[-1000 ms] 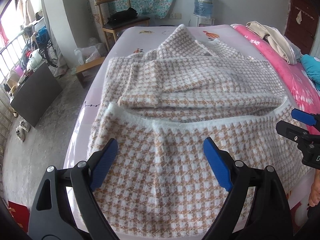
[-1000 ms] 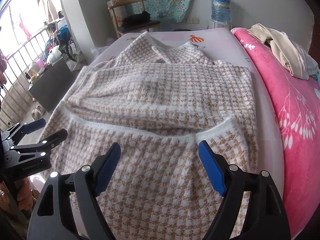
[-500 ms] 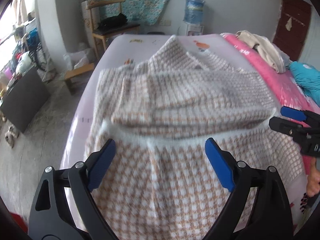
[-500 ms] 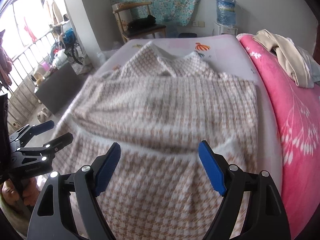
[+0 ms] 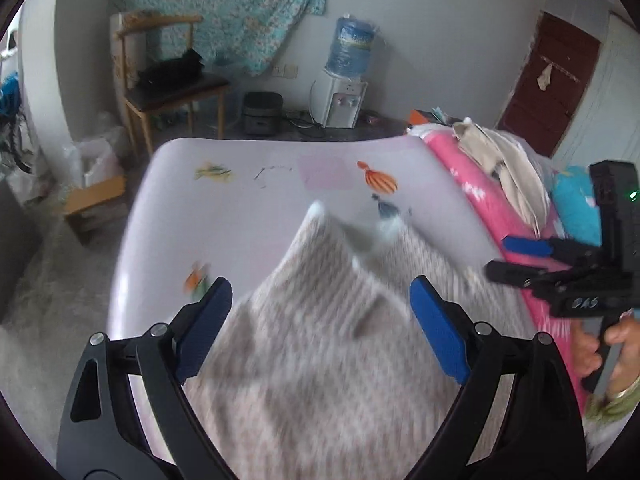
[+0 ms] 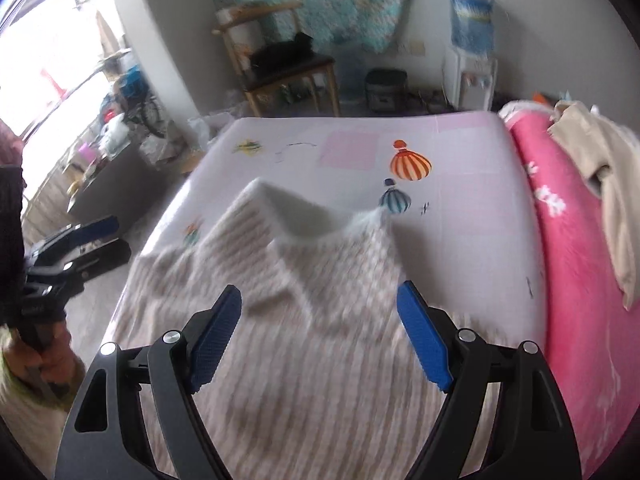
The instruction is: Fold large clothes
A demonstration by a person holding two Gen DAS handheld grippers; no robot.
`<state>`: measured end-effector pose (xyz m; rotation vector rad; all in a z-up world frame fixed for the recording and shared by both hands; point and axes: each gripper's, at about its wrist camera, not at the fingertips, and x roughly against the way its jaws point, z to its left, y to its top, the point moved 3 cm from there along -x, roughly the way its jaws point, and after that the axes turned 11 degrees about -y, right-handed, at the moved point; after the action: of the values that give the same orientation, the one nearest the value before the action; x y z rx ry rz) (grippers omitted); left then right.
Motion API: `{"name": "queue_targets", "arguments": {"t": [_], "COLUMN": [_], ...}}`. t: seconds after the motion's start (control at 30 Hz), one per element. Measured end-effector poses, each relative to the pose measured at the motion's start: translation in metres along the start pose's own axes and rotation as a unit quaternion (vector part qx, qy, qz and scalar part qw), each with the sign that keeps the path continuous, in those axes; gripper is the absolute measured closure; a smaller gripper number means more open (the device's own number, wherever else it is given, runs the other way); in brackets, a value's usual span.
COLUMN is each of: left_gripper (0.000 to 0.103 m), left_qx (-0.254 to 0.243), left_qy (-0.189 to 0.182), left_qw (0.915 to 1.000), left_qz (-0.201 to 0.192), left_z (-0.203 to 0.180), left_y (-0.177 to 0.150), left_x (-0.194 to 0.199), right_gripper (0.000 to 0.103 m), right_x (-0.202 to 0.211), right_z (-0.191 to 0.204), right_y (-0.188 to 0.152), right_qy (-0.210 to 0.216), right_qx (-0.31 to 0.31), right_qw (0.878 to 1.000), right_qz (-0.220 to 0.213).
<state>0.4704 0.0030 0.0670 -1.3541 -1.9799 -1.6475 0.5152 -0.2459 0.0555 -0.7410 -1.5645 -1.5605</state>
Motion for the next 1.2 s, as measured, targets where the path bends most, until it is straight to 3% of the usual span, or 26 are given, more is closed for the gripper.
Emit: {"name": "queue_targets", "arguments": {"t": [0.17,0.23,0.4,0.47,0.57,0.67,0.93,1.07,1.2], "left_gripper": [0.025,0.028,0.052,0.061,0.074,0.086,0.092,0.092,0.091], "left_qx": [0.016,0.029,0.064,0.082,0.098,0.097,0.041,-0.009,-0.061], "left_qy": [-0.004,-0.010,-0.003,-0.002,-0.004,-0.022,-0.056,-0.066,-0.078], "left_qw": [0.9998,0.9992,0.9946,0.9920,0.9907,0.9913,0.9958,0.9961,0.9925], "left_qz": [0.009,0.027,0.082,0.096,0.095,0.086,0.061,0.058,0.072], "left_z": [0.007,0.012,0.026,0.034,0.042,0.042,0.004,-0.023,-0.046], "left_y": [0.037,0.044,0.040,0.036,0.032,0.033,0.028,0.009,-0.035], "left_x": [-0.070,-0.099,-0.152,-0.164,-0.167,-0.158,-0.098,-0.056,-0.020], "right_gripper": [0.025,0.031,0.042,0.048,0.075,0.090,0.093,0.093,0.092], "right_x": [-0.068,-0.097,-0.147,-0.157,-0.166,-0.154,-0.071,-0.013,0.029], "right_z": [-0.018,-0.025,-0.035,-0.035,-0.034,-0.030,-0.030,-0.019,-0.001], "right_y": [0.043,0.055,0.064,0.063,0.059,0.058,0.047,0.016,-0.047], "right_qy": [-0.014,-0.010,0.005,0.013,0.023,0.030,0.052,0.039,0.016], "right_qx": [-0.025,-0.038,-0.060,-0.063,-0.062,-0.051,-0.031,0.015,0.078], "right_qw": [0.999,0.997,0.992,0.990,0.988,0.991,0.997,0.999,0.996], "right_qz": [0.043,0.067,0.115,0.127,0.140,0.122,0.046,0.003,-0.036]}}
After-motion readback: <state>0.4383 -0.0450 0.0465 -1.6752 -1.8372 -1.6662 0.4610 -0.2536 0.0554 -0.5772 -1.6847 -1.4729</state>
